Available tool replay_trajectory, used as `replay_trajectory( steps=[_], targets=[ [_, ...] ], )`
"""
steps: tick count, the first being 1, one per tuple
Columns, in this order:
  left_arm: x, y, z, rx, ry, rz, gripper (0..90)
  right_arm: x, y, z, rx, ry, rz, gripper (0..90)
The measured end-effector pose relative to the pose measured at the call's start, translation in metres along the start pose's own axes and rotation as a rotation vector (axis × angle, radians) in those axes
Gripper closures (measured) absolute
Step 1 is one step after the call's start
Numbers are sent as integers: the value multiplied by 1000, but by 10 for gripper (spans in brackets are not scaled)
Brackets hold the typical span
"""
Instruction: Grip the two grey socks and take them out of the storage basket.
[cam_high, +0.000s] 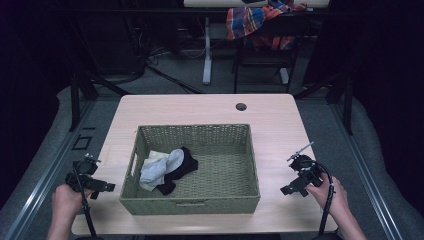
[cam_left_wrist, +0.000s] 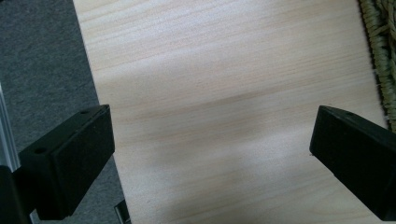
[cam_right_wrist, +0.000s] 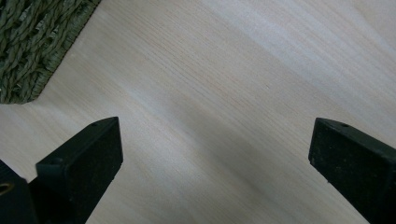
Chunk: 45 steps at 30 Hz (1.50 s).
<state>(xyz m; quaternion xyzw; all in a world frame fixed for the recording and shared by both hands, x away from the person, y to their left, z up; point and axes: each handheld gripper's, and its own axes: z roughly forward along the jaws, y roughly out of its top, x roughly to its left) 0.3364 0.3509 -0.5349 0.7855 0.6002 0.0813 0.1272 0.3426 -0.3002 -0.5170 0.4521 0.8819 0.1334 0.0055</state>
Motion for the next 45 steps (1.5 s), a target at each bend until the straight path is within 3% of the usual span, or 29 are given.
replay_trajectory(
  steps=[7,14,15,16,17,20,23,24,32,39,40,45],
  targets=[
    [-1,1,-1,1,-5,4,2,1,-1,0,-15,22,10,28],
    [0,-1,-3,-16,-8,-21,2,1,-1,-1,-17,16,20,28],
    [1,-1,-3,-19,-6,-24,2,1,-1,-1,-24,0,12,28],
    [1,0,-4,-16,-12,-29,2,4,-1,1,-53,15,40,28],
    [2,0,-5,-22,-10,-37,2,3,0,-1,-19,8,15,27],
    [2,0,-9,-29,-6,-49,2,2,1,-1,-17,11,14,28],
    [3,2,-14,-32,16,-50,2,3,1,1,-21,24,29,28],
    [4,3,-16,-31,19,-49,2,2,1,0,-13,17,15,27],
    [2,14,-43,-71,24,-61,0,4,2,1,-17,20,17,28],
    [-11,24,-78,-129,-11,-24,0,3,2,0,-2,7,11,27],
    [-18,28,-87,-142,-7,-2,0,3,1,0,5,9,12,27],
    [-35,35,-99,-150,-14,58,0,4,1,-1,5,8,18,27]
  ],
)
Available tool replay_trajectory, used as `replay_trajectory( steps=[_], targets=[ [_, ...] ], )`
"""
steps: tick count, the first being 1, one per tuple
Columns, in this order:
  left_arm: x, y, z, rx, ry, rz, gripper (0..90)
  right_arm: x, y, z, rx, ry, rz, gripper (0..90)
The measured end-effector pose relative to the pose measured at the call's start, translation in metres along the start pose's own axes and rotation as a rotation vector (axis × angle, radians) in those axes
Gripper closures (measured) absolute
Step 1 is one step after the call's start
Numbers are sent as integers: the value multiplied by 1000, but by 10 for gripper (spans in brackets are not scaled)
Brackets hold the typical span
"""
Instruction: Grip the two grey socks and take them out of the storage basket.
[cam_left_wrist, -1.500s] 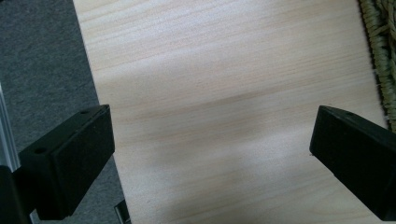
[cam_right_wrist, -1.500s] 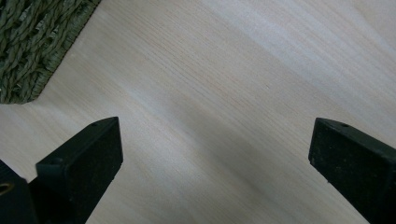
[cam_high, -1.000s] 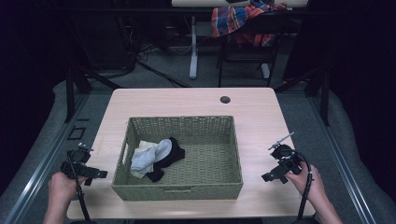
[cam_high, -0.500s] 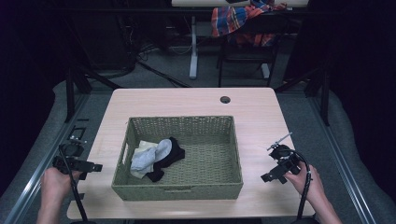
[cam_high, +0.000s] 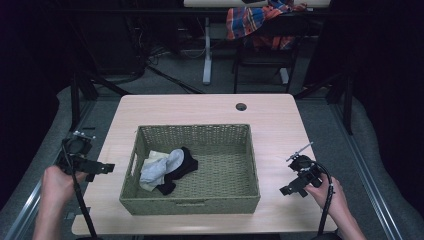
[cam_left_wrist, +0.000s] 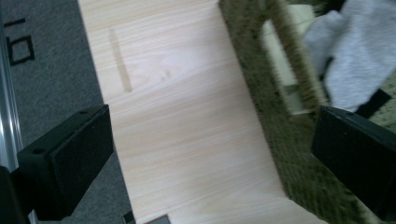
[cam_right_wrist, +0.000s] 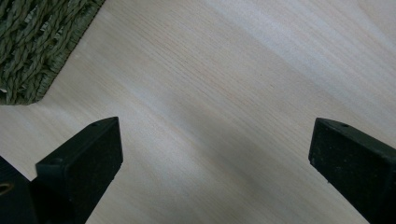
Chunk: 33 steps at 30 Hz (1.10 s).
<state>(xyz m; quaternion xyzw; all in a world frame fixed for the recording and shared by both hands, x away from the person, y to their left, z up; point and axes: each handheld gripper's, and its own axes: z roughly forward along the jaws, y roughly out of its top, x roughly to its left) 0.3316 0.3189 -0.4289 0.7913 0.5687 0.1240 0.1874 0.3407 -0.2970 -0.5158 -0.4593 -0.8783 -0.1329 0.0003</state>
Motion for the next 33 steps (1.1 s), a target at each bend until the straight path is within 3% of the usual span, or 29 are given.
replay_trajectory(
  steps=[4,12,14,15,17,23,33],
  targets=[
    [-14,8,-4,8,-6,57,0,-1,0,2,-11,-2,0,27],
    [-34,26,-10,-19,-49,124,0,-2,0,1,2,1,-4,27],
    [-41,30,-11,-26,-68,143,0,-2,0,2,7,1,-5,27],
    [-48,35,-10,-36,-97,169,0,-2,0,2,8,2,-6,27],
    [-51,38,-10,-37,-105,183,0,-2,0,2,9,1,-6,27],
    [-74,54,7,5,-139,274,1,-2,0,1,10,-2,-8,28],
    [-90,70,31,28,-179,325,1,-2,-1,2,8,2,-1,28]
  ],
)
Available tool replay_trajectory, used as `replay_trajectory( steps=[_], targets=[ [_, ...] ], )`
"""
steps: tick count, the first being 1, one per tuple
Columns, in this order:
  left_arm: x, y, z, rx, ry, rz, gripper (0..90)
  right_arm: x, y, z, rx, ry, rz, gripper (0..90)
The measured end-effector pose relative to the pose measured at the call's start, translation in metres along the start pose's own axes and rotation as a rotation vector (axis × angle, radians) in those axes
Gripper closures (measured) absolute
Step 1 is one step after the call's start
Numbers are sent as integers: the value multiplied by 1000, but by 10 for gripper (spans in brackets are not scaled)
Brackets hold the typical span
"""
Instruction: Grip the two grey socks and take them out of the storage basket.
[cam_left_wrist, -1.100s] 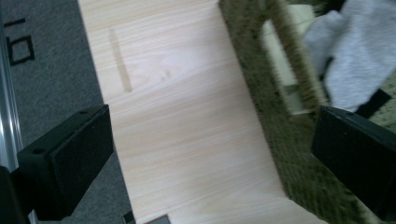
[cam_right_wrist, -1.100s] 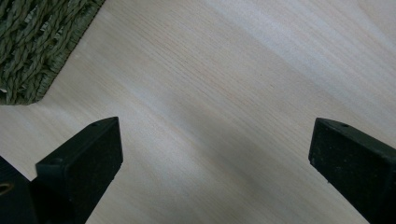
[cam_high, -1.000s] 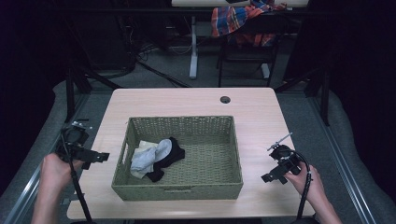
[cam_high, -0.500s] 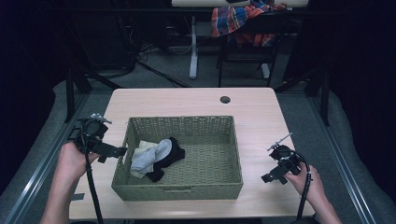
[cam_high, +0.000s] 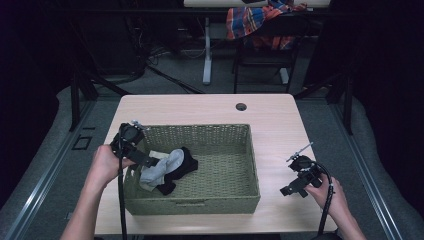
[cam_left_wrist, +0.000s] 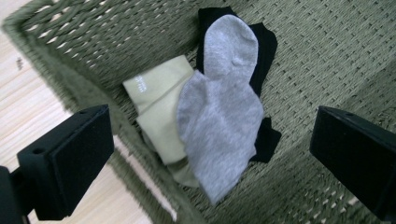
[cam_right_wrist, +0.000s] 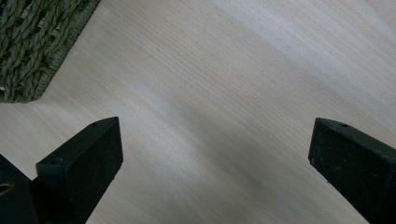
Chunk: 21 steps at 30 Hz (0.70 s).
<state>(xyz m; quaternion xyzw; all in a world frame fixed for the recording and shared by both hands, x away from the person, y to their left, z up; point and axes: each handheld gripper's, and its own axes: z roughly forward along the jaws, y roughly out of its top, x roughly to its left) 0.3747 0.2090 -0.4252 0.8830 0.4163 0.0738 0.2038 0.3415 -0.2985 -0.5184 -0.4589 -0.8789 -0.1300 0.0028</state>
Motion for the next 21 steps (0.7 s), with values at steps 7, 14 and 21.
replay_trajectory(
  steps=[7,14,21],
  targets=[
    [-11,7,20,22,10,38,2,0,0,0,7,2,-7,29],
    [-15,2,46,128,19,32,151,0,0,-1,3,-3,-14,30],
    [-8,5,59,186,-24,16,168,1,0,0,-1,5,-8,30]
  ],
)
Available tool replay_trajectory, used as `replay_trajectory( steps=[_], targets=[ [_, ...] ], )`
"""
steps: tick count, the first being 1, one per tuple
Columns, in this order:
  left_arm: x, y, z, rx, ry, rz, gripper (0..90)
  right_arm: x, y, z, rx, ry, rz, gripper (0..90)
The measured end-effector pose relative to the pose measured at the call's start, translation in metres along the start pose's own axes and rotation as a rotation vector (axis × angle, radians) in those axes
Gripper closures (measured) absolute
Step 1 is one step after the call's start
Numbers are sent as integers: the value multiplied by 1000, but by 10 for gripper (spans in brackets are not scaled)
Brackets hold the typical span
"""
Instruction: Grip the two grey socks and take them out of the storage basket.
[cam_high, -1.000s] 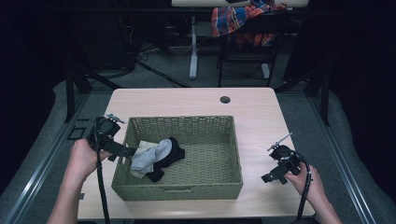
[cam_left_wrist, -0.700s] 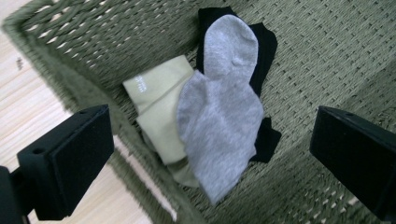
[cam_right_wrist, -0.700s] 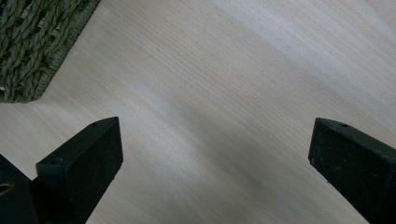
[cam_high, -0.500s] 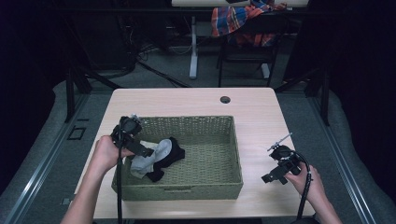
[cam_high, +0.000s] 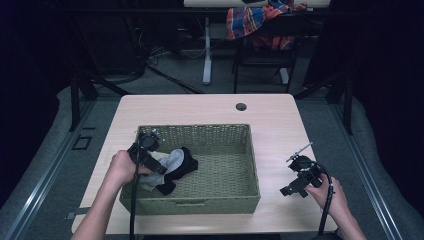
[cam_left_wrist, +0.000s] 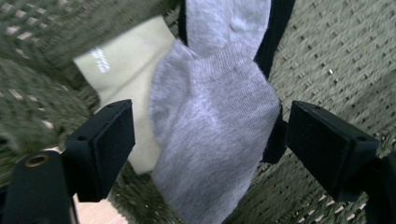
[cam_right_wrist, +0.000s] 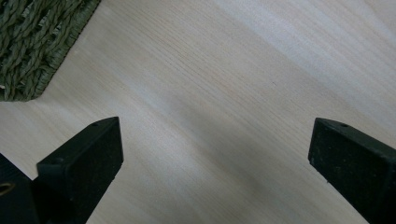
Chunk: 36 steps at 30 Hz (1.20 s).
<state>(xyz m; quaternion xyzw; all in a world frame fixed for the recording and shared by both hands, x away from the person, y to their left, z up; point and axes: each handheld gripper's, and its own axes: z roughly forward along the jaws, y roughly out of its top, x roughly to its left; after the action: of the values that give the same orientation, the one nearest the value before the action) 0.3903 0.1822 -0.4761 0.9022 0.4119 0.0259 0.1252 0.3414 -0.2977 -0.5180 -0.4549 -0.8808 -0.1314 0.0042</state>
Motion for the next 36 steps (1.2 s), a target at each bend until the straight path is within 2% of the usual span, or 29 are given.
replay_trajectory(
  steps=[2,3,4,5,8,9,13,15,16,19,21,23,27,32,34,36],
  targets=[
    [1,1,4,18,-17,0,234,0,0,2,-6,2,3,31],
    [1,1,5,28,-27,1,266,2,-1,4,-24,-1,25,31],
    [1,0,7,30,-25,-5,288,1,0,2,-5,-3,9,31],
    [0,0,8,33,-25,1,348,1,0,1,0,-8,-6,31],
    [-1,0,9,37,-22,7,476,0,0,1,9,-7,-12,32],
    [-1,-1,8,33,-19,9,497,0,1,1,17,-7,-19,32],
    [-3,-1,6,23,-5,26,680,0,1,1,19,-10,-20,33],
    [-3,-2,6,22,-10,27,724,1,0,2,11,-2,-2,33],
    [-3,-2,4,13,-7,25,742,1,0,1,15,-5,-8,33],
    [-2,-3,1,4,-3,25,765,0,1,0,21,-12,-23,33],
    [-2,-4,-4,-12,6,20,769,1,0,1,3,-10,-8,34],
    [-2,-4,-10,-25,11,18,770,0,1,0,21,-11,-22,33],
    [-2,-5,-22,-56,26,11,767,0,1,1,19,-7,-17,33],
    [-3,-5,-30,-71,33,14,766,0,1,1,16,-9,-17,34],
    [-4,-5,-33,-80,35,12,766,1,0,1,0,-11,-7,34],
    [-3,-5,-35,-82,33,12,766,0,0,-1,12,-14,-15,34]
  ],
)
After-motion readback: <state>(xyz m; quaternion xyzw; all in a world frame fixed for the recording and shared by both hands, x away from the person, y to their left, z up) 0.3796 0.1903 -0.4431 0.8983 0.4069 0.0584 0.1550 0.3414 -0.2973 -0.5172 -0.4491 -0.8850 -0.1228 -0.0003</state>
